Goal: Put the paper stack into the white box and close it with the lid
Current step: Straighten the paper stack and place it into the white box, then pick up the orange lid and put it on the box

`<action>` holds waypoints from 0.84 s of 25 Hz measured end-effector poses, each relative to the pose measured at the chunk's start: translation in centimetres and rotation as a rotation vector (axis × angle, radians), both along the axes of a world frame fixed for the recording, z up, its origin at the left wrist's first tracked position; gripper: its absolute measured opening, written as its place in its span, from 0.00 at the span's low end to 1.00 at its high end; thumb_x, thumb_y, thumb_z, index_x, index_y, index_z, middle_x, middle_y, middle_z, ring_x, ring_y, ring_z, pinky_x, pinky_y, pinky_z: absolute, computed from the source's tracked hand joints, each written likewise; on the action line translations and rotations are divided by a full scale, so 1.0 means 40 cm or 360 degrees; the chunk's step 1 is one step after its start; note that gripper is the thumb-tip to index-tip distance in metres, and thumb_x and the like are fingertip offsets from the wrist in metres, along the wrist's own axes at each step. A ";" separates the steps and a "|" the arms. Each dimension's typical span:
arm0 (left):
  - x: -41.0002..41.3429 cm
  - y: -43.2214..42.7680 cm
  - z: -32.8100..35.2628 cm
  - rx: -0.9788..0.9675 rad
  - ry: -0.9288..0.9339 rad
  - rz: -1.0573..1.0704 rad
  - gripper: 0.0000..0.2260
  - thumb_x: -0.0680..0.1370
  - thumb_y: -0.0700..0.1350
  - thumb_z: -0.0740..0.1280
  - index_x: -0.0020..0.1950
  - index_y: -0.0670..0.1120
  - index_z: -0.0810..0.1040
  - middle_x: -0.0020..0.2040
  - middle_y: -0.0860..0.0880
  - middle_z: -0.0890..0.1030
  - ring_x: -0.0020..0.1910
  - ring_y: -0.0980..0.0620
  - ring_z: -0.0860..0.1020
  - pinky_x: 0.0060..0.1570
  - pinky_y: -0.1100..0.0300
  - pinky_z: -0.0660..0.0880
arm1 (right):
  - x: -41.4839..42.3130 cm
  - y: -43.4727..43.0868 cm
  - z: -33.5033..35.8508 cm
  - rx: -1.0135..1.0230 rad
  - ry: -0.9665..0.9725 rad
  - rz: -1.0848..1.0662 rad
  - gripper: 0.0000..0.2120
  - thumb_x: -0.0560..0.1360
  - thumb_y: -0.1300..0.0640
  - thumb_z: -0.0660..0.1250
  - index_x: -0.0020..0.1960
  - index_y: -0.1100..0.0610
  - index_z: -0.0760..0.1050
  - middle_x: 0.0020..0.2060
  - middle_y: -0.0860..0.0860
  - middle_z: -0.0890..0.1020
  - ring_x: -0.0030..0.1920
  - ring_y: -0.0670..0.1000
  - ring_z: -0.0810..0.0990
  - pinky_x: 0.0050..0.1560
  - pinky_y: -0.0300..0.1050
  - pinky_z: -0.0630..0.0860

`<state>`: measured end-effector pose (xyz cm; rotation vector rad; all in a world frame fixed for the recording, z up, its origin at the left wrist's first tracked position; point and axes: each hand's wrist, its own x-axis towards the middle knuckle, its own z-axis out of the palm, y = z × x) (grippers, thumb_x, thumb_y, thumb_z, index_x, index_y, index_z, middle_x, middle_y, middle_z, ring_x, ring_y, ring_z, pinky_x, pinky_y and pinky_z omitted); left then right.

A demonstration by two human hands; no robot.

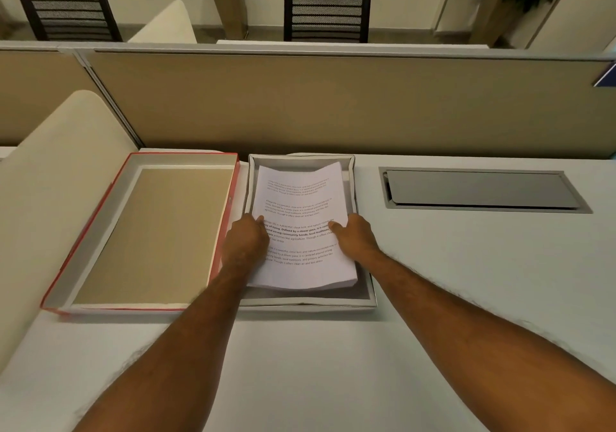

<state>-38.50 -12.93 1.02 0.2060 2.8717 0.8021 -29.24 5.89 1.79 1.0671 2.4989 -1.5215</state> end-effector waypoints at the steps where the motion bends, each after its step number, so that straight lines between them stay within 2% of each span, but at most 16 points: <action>1: 0.002 0.001 -0.003 -0.0029 -0.0009 -0.0008 0.19 0.83 0.53 0.55 0.58 0.39 0.75 0.54 0.41 0.82 0.47 0.43 0.80 0.45 0.53 0.72 | 0.002 -0.003 -0.007 0.0029 -0.0023 0.0012 0.18 0.80 0.53 0.63 0.63 0.64 0.72 0.63 0.59 0.80 0.57 0.59 0.81 0.46 0.42 0.73; 5: 0.001 0.006 -0.011 -0.0165 -0.0111 -0.0008 0.16 0.82 0.52 0.56 0.58 0.41 0.75 0.55 0.42 0.82 0.49 0.42 0.81 0.46 0.51 0.74 | 0.008 -0.014 -0.017 0.0109 -0.0097 0.0062 0.17 0.79 0.56 0.64 0.64 0.64 0.72 0.63 0.59 0.79 0.57 0.59 0.81 0.46 0.41 0.74; 9: 0.016 0.019 -0.013 -0.0112 -0.0215 0.0048 0.11 0.80 0.45 0.61 0.58 0.40 0.74 0.55 0.42 0.81 0.41 0.48 0.74 0.42 0.55 0.69 | 0.013 -0.024 -0.002 0.0056 -0.0120 0.0130 0.20 0.77 0.58 0.67 0.66 0.62 0.70 0.64 0.59 0.78 0.58 0.58 0.80 0.47 0.42 0.75; 11: 0.027 0.019 -0.015 -0.0050 -0.0269 0.0081 0.10 0.79 0.42 0.62 0.58 0.39 0.73 0.55 0.41 0.81 0.43 0.46 0.76 0.42 0.54 0.70 | 0.019 -0.036 0.010 0.0044 -0.0143 0.0164 0.25 0.76 0.57 0.69 0.69 0.63 0.66 0.65 0.58 0.77 0.61 0.58 0.79 0.53 0.44 0.77; 13: 0.042 0.017 -0.015 -0.0021 -0.0285 0.0092 0.11 0.79 0.41 0.62 0.59 0.38 0.72 0.56 0.40 0.80 0.49 0.41 0.80 0.43 0.54 0.72 | 0.026 -0.052 0.025 0.0075 -0.0133 0.0199 0.29 0.74 0.55 0.70 0.69 0.63 0.61 0.66 0.59 0.75 0.63 0.59 0.77 0.59 0.47 0.77; 16: 0.073 0.016 0.003 -0.0042 -0.0081 -0.0059 0.15 0.78 0.45 0.66 0.61 0.42 0.72 0.58 0.43 0.80 0.52 0.43 0.81 0.45 0.54 0.74 | 0.043 -0.083 0.051 0.0473 -0.0090 0.0317 0.32 0.74 0.50 0.69 0.69 0.63 0.61 0.65 0.60 0.72 0.64 0.59 0.74 0.63 0.54 0.75; 19: 0.101 -0.011 0.015 -0.0040 0.0236 -0.0295 0.21 0.77 0.51 0.68 0.66 0.45 0.71 0.63 0.45 0.79 0.57 0.44 0.80 0.54 0.51 0.77 | 0.073 -0.111 0.068 0.0763 0.0044 0.0463 0.29 0.75 0.46 0.66 0.70 0.60 0.64 0.65 0.58 0.74 0.64 0.57 0.74 0.64 0.55 0.74; 21: 0.113 -0.051 0.016 -0.0087 0.0322 -0.0369 0.25 0.76 0.54 0.68 0.70 0.44 0.69 0.67 0.44 0.77 0.63 0.43 0.77 0.60 0.49 0.75 | 0.099 -0.126 0.066 0.0861 0.0059 0.0567 0.29 0.75 0.44 0.65 0.70 0.59 0.65 0.65 0.57 0.74 0.64 0.56 0.73 0.65 0.55 0.73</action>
